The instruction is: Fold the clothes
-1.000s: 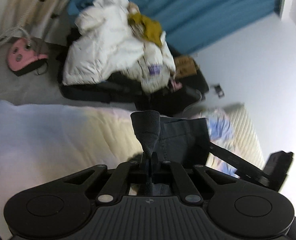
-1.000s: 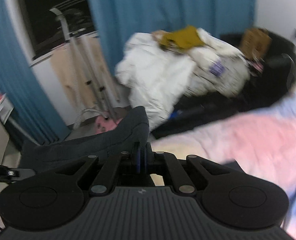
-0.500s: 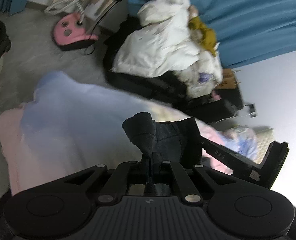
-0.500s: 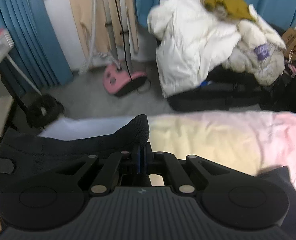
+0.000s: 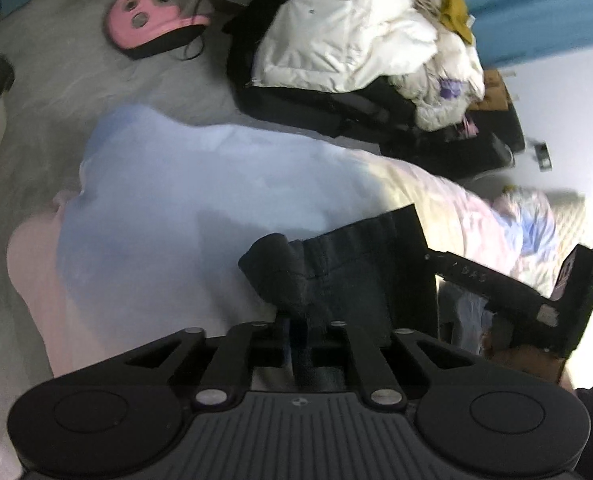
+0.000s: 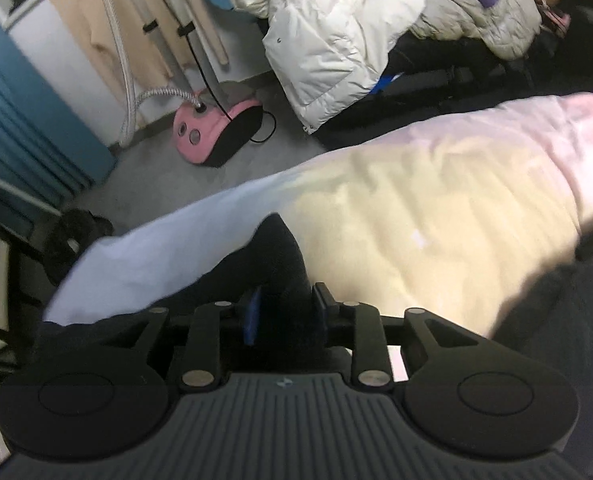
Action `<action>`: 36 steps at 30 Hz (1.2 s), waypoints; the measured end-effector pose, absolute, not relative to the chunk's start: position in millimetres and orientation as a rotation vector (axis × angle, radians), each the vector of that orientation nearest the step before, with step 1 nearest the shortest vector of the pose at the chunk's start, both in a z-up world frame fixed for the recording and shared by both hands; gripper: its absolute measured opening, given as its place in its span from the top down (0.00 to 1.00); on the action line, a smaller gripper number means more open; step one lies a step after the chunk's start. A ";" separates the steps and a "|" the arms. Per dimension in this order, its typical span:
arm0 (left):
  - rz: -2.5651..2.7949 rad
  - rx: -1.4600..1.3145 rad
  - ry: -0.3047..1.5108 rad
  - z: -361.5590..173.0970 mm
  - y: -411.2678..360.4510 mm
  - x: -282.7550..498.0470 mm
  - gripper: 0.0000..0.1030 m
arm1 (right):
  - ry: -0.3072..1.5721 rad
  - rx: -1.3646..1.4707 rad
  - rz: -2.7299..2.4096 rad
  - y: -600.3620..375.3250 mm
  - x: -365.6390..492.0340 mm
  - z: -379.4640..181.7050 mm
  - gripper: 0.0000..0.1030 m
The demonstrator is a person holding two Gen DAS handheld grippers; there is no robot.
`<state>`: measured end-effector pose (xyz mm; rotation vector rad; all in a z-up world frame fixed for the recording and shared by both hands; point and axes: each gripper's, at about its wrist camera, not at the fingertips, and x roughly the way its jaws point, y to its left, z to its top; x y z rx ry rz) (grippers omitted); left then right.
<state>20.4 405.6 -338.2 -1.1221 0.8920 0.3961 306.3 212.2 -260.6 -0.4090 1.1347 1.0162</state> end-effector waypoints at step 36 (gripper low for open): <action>0.141 -1.134 1.173 -300.3 260.8 227.6 0.22 | 1.150 0.360 0.232 -181.4 268.6 -223.5 0.70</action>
